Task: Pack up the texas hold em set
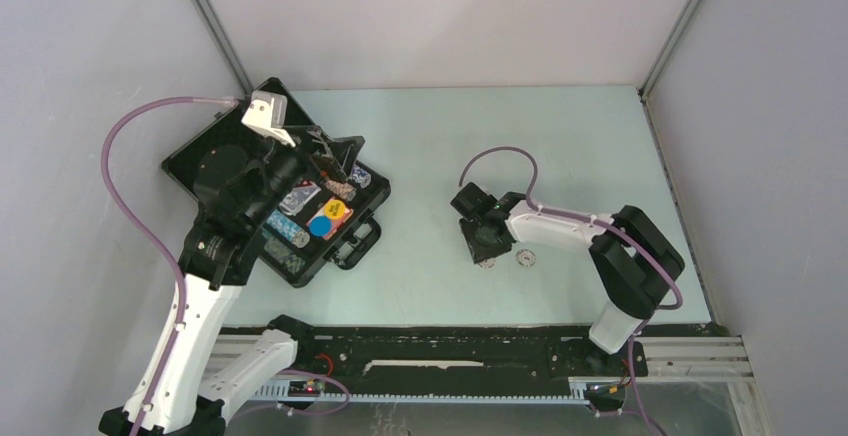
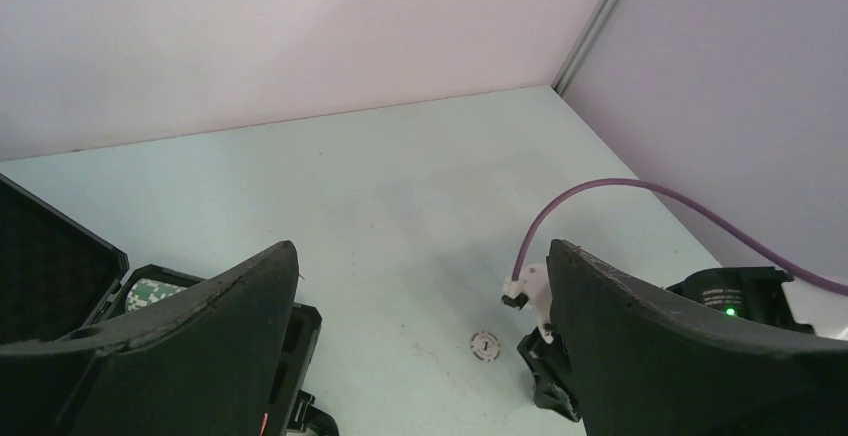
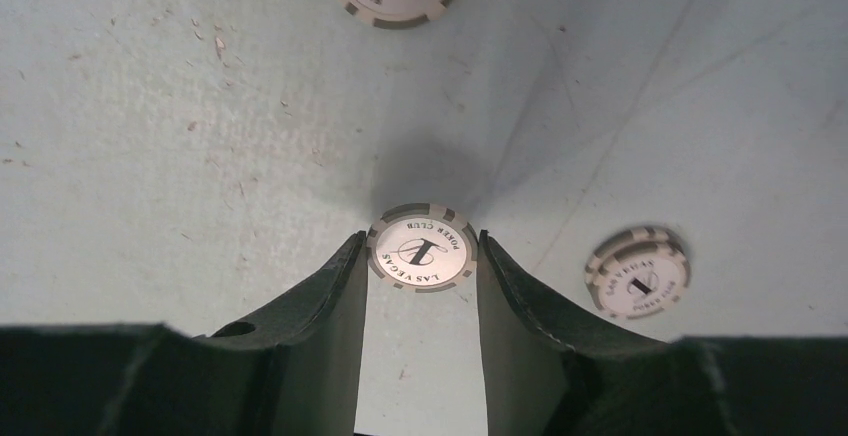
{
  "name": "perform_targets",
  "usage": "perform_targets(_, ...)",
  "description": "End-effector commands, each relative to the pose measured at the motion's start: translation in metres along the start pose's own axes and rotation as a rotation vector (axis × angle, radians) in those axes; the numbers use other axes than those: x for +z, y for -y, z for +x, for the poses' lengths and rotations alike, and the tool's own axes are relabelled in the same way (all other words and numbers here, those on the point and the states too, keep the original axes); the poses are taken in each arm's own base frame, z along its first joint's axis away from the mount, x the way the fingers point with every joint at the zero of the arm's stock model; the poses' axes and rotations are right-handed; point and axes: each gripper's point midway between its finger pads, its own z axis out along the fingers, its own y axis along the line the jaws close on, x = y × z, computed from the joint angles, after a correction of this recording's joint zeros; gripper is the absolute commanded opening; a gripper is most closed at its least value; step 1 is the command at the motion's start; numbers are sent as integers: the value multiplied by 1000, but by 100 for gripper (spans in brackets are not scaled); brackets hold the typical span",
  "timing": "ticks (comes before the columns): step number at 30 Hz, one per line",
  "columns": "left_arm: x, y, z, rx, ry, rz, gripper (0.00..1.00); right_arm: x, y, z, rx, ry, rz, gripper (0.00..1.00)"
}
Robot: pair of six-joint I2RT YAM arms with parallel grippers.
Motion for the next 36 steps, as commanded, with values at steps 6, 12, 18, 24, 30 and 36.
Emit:
perform_targets(6,2,2,1,-13,11,19,100,-27,43,0,108,67,73,41)
perform_targets(12,2,3,1,-15,12,25,100,-27,80,15,200,63,113,43)
perform_targets(18,2,3,1,-16,13,26,100,-27,91,13,262,73,78,44)
perform_targets(24,3,3,2,-17,11,26,100,-20,94,14,260,54,79,44)
perform_targets(30,2,4,2,-18,12,30,100,-15,97,15,261,43,98,45)
perform_targets(36,2,4,0,-18,16,31,100,-15,98,17,270,36,110,49)
